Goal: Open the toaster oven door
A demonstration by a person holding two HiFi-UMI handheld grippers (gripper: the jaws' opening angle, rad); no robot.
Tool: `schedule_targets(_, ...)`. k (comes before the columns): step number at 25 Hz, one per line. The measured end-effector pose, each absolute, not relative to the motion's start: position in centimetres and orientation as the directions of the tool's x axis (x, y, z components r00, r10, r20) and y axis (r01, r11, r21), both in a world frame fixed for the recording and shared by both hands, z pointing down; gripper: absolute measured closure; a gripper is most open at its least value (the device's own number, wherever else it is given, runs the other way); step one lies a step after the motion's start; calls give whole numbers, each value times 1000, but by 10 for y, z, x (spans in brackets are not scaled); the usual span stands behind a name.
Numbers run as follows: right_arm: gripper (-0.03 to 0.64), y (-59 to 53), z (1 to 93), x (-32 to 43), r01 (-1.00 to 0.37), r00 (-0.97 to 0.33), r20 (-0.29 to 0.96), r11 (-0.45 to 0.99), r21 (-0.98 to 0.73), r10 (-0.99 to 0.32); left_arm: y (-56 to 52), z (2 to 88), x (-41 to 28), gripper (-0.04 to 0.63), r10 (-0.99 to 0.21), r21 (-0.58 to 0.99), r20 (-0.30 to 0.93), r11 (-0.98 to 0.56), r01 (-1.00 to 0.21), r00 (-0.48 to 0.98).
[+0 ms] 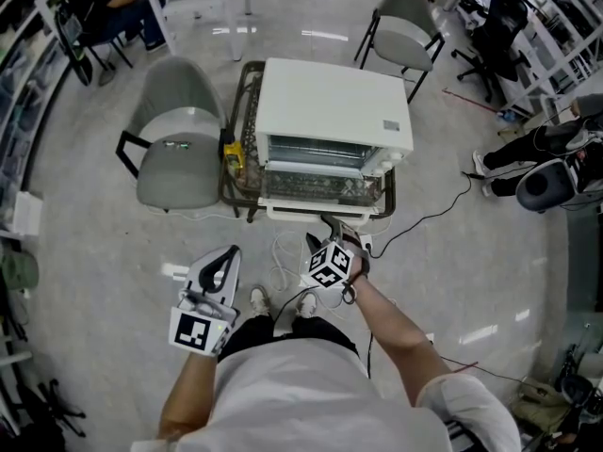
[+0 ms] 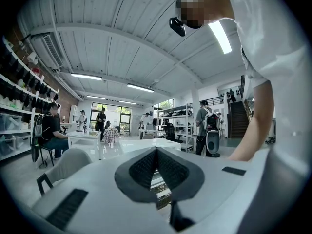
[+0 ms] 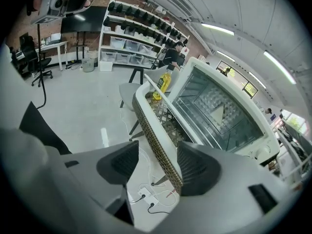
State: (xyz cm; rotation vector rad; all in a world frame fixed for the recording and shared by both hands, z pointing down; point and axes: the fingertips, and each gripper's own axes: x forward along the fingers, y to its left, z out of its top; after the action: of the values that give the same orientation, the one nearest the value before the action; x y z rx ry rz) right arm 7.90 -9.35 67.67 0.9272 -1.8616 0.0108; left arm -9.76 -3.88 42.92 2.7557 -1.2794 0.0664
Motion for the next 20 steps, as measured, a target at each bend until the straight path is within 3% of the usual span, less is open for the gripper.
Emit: schedule_targets(20,365,-80,708,81,-589,-181,815,725,358,-550,-37,433,-97,578,-763,65,110,-634,-770,637)
